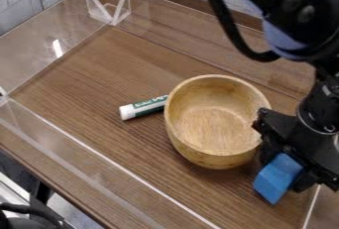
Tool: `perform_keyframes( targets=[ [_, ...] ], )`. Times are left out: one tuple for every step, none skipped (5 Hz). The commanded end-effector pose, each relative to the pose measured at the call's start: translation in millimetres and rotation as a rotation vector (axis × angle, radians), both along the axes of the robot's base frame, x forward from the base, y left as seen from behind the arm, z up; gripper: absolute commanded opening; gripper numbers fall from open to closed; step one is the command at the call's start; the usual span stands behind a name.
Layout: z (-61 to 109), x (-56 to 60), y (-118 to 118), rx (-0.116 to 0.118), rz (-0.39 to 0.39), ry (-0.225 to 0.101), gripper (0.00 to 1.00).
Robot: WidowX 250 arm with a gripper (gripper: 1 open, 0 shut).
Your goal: Put the blue block in the brown bowl
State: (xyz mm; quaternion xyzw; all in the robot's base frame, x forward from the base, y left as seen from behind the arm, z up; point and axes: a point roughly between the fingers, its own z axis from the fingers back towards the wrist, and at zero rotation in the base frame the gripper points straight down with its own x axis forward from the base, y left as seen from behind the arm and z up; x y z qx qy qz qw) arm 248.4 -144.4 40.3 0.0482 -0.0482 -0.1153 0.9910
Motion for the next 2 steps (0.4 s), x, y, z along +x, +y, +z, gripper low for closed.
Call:
perform_keyframes(
  targets=[
    [32.3,12.9,-2.9,-0.018,-0.016,-0.058,0.00],
    [50.1,14.9,-1.1,0.008,-0.047,-0.065,0.00]
  ],
)
